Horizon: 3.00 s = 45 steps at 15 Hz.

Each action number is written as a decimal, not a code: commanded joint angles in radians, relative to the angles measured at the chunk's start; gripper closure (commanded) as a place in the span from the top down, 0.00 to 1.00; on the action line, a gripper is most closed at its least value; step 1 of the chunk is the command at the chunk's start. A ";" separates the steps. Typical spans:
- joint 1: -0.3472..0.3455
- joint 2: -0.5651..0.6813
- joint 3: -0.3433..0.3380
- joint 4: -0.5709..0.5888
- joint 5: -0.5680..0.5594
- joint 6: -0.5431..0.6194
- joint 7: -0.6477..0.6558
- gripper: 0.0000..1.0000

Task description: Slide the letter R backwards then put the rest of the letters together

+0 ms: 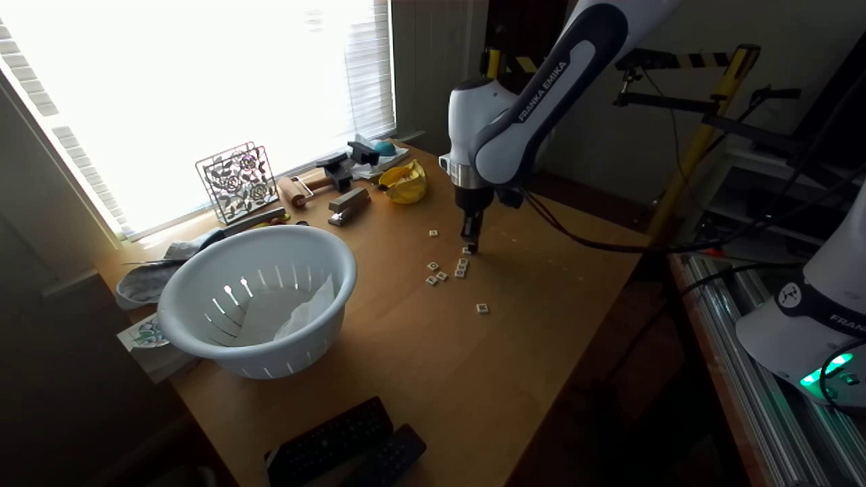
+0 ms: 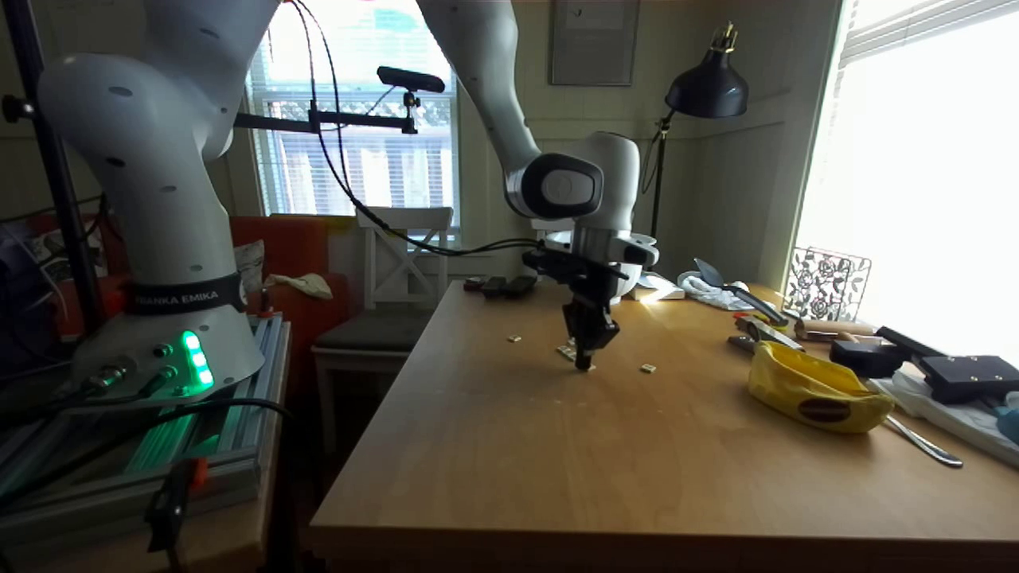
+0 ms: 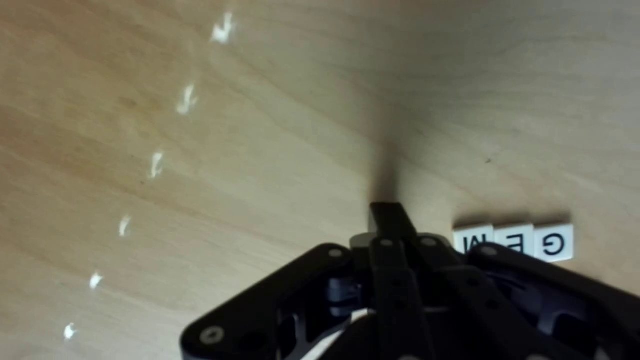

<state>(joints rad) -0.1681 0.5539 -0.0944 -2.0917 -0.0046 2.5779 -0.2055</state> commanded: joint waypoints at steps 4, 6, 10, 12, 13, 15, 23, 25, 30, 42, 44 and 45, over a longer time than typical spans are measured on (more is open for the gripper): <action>-0.004 0.010 0.020 0.000 -0.017 -0.007 -0.011 0.00; -0.003 0.010 0.023 0.000 -0.016 -0.010 -0.010 0.00; -0.001 0.009 0.027 0.002 -0.015 -0.015 -0.007 0.00; 0.003 0.009 0.026 0.001 -0.018 -0.015 -0.005 0.00; 0.003 0.009 0.027 0.001 -0.018 -0.017 -0.005 0.00; 0.004 0.007 0.028 0.000 -0.018 -0.019 -0.006 0.00; 0.014 0.006 0.027 -0.001 -0.023 -0.031 -0.003 0.00; 0.018 0.005 0.025 -0.002 -0.025 -0.033 -0.001 0.00; 0.016 0.002 0.024 0.001 -0.019 -0.031 0.003 0.00; 0.006 -0.055 0.031 -0.025 -0.007 -0.006 -0.008 0.26; 0.006 -0.063 0.032 -0.026 -0.007 -0.012 -0.009 0.33; 0.005 -0.069 0.034 -0.028 -0.005 -0.017 -0.012 0.41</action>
<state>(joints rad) -0.1521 0.5203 -0.0728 -2.0915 -0.0045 2.5626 -0.2092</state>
